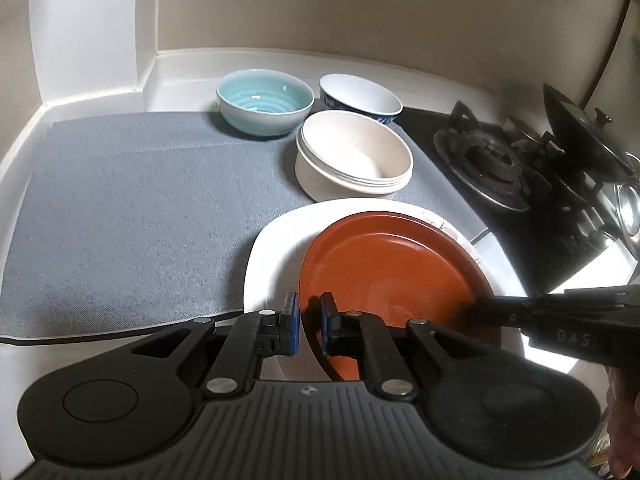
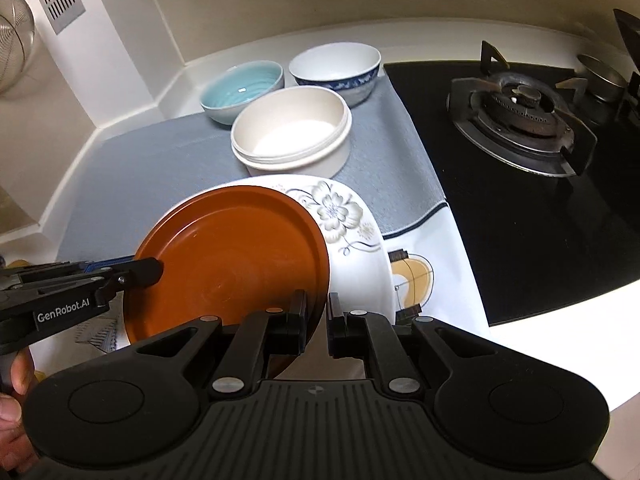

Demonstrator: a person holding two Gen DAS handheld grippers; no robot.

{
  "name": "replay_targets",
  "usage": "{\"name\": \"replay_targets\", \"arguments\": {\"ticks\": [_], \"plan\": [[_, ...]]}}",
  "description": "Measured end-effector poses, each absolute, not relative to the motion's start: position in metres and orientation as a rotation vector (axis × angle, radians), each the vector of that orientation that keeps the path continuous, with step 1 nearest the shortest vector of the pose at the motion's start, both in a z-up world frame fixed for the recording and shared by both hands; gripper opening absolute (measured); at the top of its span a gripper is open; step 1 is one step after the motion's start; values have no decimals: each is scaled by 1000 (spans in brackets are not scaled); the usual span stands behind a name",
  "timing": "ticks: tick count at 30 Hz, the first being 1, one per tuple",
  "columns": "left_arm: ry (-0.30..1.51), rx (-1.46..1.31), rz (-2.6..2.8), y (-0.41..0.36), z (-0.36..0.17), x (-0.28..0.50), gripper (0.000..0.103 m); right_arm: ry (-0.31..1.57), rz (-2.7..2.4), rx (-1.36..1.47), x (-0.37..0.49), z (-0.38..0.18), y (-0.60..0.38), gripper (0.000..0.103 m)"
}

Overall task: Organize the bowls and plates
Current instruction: 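Lower the orange plate onto the floral plate with the left gripper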

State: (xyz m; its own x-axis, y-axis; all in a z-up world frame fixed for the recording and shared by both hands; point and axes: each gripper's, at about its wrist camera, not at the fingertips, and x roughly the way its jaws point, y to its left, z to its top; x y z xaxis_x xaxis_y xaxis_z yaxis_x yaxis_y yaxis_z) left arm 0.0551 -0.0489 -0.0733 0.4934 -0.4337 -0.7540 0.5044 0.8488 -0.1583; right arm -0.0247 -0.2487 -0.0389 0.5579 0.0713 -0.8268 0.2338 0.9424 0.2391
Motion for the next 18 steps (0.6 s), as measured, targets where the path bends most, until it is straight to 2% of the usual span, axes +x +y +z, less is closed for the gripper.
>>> {"name": "replay_targets", "arguments": {"ticks": [18], "plan": [[919,87,-571,-50,-84,60,11,1018,-116,295,-20,-46,-245,11]]}}
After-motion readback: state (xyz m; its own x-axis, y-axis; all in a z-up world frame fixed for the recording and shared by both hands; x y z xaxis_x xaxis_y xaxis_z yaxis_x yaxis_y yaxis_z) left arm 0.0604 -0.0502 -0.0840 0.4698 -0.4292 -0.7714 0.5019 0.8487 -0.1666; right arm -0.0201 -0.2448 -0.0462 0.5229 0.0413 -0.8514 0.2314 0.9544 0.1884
